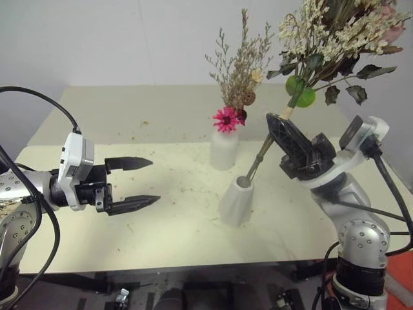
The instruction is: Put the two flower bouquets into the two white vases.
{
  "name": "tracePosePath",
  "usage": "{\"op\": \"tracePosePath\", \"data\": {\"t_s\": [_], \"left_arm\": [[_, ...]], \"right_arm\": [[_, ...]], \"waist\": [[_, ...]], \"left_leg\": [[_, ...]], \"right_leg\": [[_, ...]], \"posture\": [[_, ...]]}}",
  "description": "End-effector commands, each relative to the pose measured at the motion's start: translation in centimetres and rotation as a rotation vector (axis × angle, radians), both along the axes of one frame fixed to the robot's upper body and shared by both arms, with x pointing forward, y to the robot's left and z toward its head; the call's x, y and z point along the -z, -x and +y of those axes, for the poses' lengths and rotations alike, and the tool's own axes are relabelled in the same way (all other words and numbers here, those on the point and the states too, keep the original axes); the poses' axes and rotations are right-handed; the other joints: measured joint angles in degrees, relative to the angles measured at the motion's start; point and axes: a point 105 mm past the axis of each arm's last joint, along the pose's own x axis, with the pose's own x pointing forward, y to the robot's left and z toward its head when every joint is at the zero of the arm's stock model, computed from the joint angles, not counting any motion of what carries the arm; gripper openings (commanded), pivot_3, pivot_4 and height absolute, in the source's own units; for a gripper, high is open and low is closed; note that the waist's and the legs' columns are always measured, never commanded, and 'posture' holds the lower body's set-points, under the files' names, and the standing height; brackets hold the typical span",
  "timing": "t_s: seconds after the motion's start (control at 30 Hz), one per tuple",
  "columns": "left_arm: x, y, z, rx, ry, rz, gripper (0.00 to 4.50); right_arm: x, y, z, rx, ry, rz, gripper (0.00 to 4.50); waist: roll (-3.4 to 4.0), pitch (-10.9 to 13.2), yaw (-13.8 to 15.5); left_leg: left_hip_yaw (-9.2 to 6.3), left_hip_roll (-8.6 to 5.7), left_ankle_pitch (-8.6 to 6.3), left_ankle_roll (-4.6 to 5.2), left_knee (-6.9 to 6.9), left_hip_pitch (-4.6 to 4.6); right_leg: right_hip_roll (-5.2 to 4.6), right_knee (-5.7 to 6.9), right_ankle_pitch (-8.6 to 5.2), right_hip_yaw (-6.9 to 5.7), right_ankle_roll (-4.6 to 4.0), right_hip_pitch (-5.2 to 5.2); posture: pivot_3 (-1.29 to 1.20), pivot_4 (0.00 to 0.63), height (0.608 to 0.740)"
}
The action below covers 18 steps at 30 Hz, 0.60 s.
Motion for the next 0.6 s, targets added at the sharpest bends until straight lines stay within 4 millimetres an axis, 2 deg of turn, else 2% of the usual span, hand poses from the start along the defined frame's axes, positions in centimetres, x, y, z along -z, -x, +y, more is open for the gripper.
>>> {"op": "tracePosePath", "data": {"t_s": [0.03, 0.6], "left_arm": [[-1.2, 0.4, 0.1, 0.006, -0.006, -0.042, 4.50], [-1.2, 0.2, 0.4, -0.023, -0.006, -0.056, 4.50]], "right_arm": [[-0.7, 0.5, -0.1, 0.046, 0.001, -0.085, 0.17], [1.5, -0.1, 1.0, 0.070, 0.031, -0.071, 0.17]], "waist": [[0.00, 0.0, 0.0], [0.00, 0.0, 0.0]], "left_leg": [[0.01, 0.01, 0.00, 0.00, 0.00, 0.00], [0.07, 0.04, -0.01, -0.01, -0.01, 0.04]], "right_leg": [[0.01, 0.00, -0.01, 0.00, 0.01, 0.00], [0.05, 0.00, 0.00, 0.06, 0.00, -0.01]], "posture": [[0.00, 0.150, 0.740], [0.00, 0.150, 0.740]]}}
